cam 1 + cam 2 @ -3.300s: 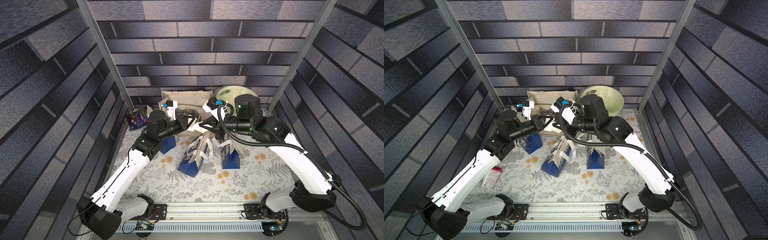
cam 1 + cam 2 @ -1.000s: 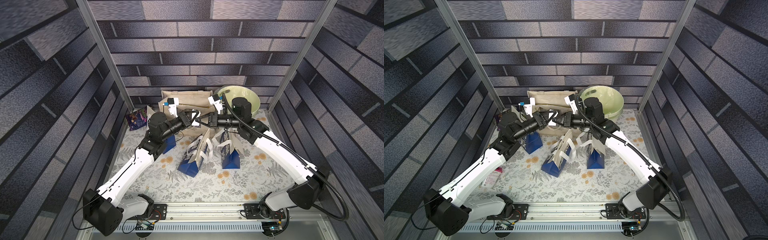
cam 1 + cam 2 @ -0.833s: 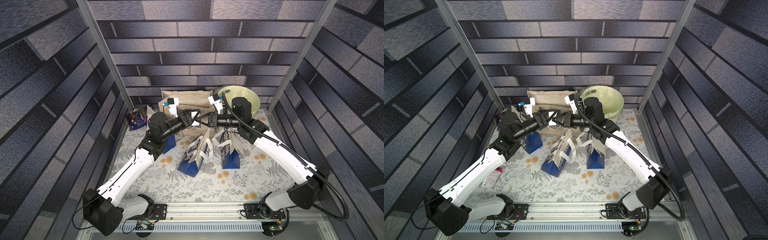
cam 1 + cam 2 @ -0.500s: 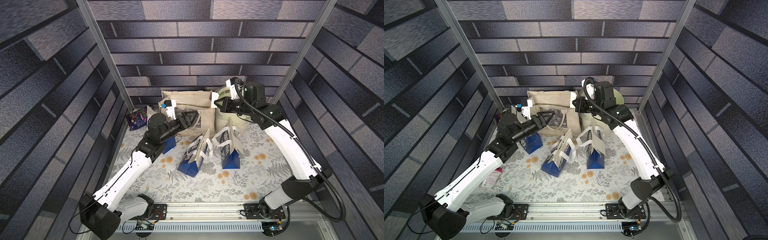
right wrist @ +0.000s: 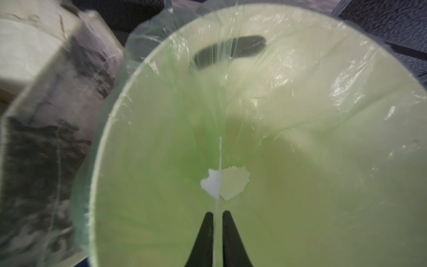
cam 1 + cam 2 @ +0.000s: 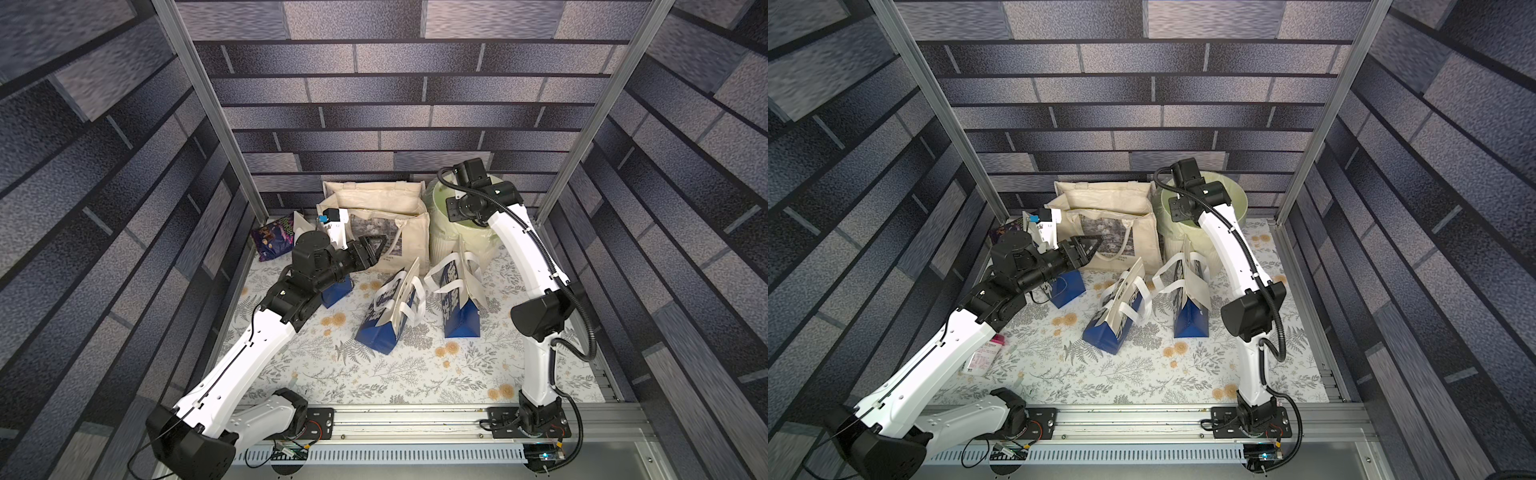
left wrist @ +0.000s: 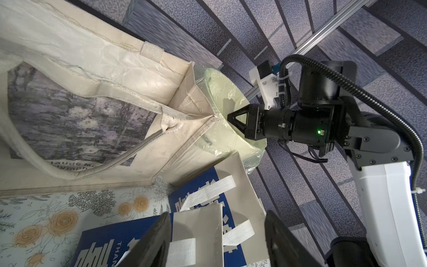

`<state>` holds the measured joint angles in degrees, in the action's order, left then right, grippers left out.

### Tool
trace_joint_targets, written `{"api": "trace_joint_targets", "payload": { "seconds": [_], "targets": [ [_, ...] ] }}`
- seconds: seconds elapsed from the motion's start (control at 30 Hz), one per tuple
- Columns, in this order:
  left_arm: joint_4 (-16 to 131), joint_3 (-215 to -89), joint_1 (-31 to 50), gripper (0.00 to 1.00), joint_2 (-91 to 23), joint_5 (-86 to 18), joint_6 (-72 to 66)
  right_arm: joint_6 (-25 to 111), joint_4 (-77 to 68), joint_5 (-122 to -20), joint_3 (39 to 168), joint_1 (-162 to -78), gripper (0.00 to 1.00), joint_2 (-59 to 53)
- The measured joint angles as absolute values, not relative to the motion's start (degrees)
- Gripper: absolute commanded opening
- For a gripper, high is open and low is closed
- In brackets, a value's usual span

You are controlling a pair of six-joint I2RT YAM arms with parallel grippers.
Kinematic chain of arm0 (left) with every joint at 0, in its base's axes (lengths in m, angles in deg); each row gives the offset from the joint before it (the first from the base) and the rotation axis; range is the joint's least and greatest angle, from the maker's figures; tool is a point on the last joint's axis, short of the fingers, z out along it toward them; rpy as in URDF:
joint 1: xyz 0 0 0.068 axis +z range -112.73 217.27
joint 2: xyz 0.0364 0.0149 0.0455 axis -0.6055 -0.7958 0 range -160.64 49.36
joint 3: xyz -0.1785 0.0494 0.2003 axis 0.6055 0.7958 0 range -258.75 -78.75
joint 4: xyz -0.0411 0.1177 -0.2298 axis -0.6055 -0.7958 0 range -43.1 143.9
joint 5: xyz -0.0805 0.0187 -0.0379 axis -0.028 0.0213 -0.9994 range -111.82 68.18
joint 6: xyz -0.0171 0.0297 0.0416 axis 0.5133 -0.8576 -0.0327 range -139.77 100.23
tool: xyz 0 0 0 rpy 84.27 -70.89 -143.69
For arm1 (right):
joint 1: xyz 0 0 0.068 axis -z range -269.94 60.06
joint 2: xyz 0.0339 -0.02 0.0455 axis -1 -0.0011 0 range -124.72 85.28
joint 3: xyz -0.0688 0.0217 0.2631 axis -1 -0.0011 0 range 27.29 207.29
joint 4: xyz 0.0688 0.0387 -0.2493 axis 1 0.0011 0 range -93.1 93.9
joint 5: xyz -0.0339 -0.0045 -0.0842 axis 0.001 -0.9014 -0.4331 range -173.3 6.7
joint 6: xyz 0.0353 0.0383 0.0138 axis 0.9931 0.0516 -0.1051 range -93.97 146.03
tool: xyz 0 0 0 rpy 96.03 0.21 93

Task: Shred takeout receipts and throw away
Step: Place the takeout receipt in the trash bin, then pick up the takeout bag from the center of the board.

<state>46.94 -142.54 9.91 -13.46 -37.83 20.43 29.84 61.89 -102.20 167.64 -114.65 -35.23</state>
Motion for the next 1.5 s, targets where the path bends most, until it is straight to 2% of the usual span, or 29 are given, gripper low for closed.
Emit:
{"api": "trace_joint_targets", "payload": {
  "seconds": [0.27,0.37,0.53,0.63,0.87,1.0,1.2,1.5],
  "targets": [
    [43.66,-144.12,8.10,0.66,-13.75,-37.68,16.69,29.01,64.34,-103.68,168.95,-114.49,0.44,-35.19],
    [41.32,-147.44,4.12,0.66,-15.30,-36.87,12.65,28.95,64.98,-103.79,168.95,-114.49,0.49,-34.29],
    [37.43,-154.76,-4.53,0.67,-19.28,-34.29,3.19,29.14,66.57,-101.76,168.56,-114.49,0.50,-28.67],
    [35.07,-159.57,-9.60,0.68,-22.21,-33.30,-2.32,29.86,66.46,-99.42,162.53,-114.49,0.51,-19.30],
    [29.01,-169.23,-22.63,0.77,-31.01,-30.44,-14.28,33.56,62.59,-94.09,134.33,-114.49,0.54,10.10],
    [25.39,-172.73,-28.18,0.78,-35.78,-26.55,-18.06,34.65,57.19,-92.89,121.98,-114.49,0.54,20.09],
    [24.62,-170.00,-32.93,0.78,-37.62,-15.93,-19.72,35.70,48.04,-92.21,111.40,-114.49,0.54,27.41],
    [37.95,-155.46,-34.76,0.79,-38.14,0.40,-13.66,37.23,46.86,-89.78,110.14,-114.49,0.54,35.91]
  ]
}}
